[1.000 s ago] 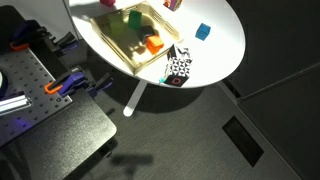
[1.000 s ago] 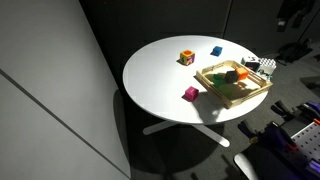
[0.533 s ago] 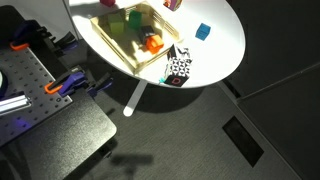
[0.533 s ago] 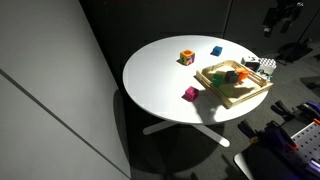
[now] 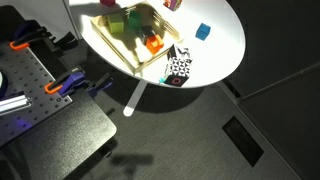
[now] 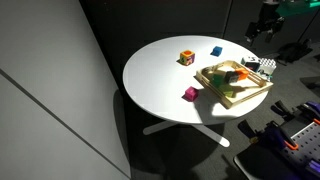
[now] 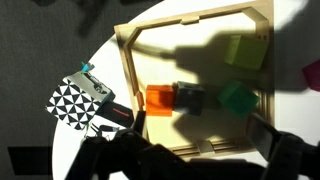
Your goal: Put the gray block on a white and black cube
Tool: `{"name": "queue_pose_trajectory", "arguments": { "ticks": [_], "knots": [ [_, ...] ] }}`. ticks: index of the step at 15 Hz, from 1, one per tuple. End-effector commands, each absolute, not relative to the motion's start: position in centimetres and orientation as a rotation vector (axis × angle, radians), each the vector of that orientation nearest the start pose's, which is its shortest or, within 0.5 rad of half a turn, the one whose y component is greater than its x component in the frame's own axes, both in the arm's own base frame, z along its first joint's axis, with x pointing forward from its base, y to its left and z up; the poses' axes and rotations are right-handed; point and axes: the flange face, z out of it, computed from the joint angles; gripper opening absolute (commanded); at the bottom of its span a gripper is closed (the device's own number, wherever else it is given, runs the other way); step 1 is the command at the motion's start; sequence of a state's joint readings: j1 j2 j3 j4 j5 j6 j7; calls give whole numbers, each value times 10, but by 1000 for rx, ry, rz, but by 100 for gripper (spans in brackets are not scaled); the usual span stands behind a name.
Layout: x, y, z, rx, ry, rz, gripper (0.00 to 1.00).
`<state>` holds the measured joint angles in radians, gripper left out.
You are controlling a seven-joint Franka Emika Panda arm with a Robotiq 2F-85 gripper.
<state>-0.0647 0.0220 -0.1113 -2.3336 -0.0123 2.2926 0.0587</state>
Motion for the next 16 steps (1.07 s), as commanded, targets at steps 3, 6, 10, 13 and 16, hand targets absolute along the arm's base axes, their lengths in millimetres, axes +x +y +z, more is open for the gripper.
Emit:
{"name": "queue_pose_trajectory", "arguments": {
  "ticks": [3,6,10,13,16],
  "knots": [
    [511,-83,275,-3178,538,13,100],
    [517,-81,247,-3193,661,17,100],
    [516,-75,215,-3211,780,73,100],
    [514,-72,197,-3229,827,155,100],
    [512,-71,180,-3243,826,209,100]
  ]
}}
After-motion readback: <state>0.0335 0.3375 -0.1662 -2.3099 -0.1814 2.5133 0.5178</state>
